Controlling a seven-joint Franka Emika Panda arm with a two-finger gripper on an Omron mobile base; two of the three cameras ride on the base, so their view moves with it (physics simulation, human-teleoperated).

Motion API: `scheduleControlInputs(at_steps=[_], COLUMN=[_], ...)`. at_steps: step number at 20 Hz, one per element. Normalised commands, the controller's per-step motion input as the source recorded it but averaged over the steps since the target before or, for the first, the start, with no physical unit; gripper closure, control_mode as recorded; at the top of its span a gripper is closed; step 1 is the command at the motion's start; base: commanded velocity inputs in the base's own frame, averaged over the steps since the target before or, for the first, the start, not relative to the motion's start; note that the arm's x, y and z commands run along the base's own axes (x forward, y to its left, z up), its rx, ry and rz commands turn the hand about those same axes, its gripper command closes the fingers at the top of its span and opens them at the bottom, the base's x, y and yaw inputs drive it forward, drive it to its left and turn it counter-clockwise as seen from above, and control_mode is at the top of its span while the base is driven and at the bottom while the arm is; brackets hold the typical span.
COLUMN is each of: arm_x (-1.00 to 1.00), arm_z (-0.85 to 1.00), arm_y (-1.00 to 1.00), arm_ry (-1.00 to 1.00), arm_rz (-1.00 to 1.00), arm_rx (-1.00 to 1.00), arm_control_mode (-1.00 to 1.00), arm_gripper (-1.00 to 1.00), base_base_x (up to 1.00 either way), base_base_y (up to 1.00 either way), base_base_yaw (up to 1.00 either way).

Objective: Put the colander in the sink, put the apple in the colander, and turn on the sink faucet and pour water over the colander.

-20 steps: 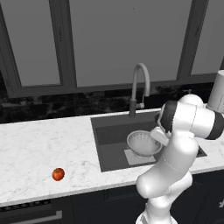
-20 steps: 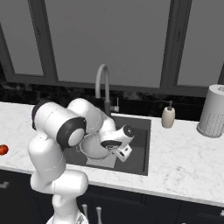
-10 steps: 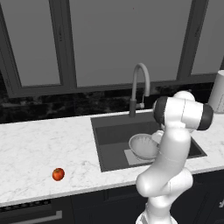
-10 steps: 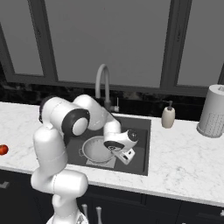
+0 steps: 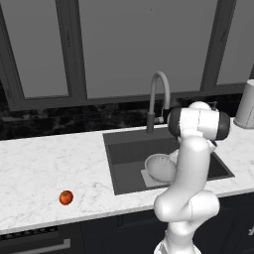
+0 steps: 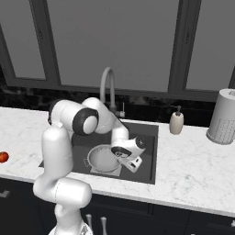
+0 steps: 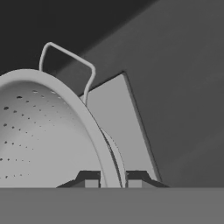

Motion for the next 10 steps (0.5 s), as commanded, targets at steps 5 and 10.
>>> scheduleControlInputs(at_steps=[5, 10], arm_x=[0.0, 0.0], arm_z=[-0.24, -0.13], arm_y=[0.0, 0.0], arm_ry=[0.0, 0.0], arm_rz=[0.06, 0.04], arm_rx=[0.0, 0.0], arm_control_mode=[-1.0, -1.0], arm_gripper=[1.0, 1.0], base_base_x=[0.0, 0.0], base_base_y=[0.0, 0.0], base_base_yaw=[0.0, 0.0])
